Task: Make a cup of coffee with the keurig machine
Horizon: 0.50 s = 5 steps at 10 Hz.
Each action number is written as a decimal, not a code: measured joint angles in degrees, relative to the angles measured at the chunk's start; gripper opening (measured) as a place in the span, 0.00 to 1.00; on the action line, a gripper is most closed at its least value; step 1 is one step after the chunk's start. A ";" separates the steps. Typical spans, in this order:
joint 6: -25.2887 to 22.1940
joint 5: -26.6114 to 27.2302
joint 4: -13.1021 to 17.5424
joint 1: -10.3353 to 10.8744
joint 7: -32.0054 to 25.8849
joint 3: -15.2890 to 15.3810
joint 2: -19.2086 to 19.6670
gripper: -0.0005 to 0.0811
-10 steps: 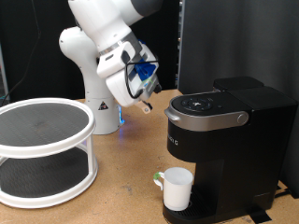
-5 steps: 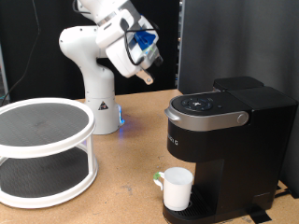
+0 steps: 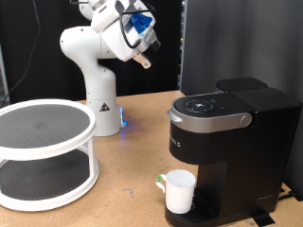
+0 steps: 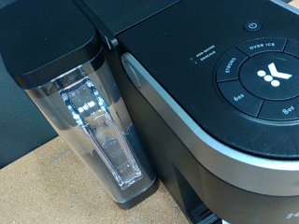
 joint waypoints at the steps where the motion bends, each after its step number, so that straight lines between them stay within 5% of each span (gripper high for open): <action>1: 0.15 0.05 -0.11 0.00 0.00 0.02 0.04 0.99; 5: 3.00 4.49 -0.09 0.40 0.23 1.26 0.19 0.99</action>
